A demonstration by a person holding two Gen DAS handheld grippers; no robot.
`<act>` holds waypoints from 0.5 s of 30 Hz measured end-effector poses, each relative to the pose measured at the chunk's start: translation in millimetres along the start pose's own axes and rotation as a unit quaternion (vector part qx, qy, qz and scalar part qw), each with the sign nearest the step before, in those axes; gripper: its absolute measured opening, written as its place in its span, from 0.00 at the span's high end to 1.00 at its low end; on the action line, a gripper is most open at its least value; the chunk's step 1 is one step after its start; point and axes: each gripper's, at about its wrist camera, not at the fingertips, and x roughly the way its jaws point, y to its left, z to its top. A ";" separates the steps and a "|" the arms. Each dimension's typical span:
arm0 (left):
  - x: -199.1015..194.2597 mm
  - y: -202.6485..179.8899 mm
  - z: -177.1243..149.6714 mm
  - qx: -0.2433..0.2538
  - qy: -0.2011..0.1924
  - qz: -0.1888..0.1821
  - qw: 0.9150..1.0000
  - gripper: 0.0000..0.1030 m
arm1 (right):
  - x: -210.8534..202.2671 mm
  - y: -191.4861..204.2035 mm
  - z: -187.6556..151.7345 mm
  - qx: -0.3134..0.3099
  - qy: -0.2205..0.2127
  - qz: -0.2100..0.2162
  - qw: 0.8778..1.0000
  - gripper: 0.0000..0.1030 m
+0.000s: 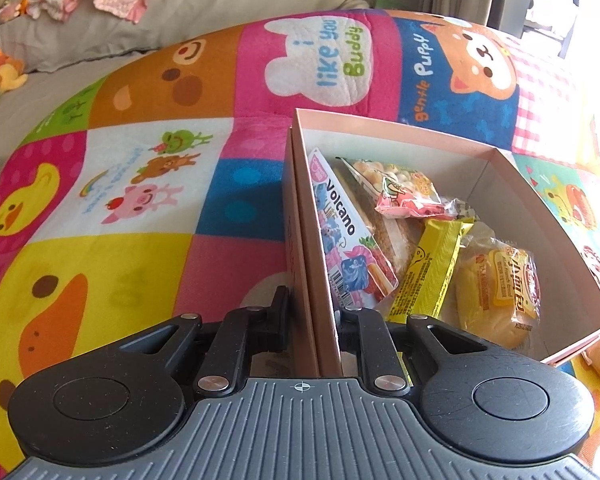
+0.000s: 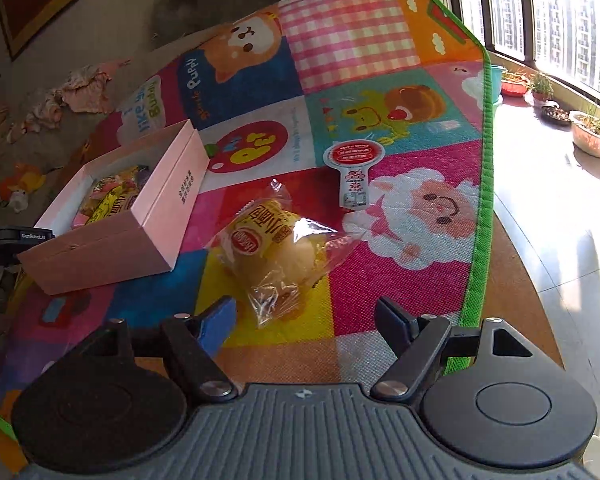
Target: Organize objects
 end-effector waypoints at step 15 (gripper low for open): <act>0.3 3.6 0.8 -0.007 0.002 -0.009 1.000 0.83 | 42.0 35.3 37.0 -0.116 -0.011 -0.043 0.992 0.17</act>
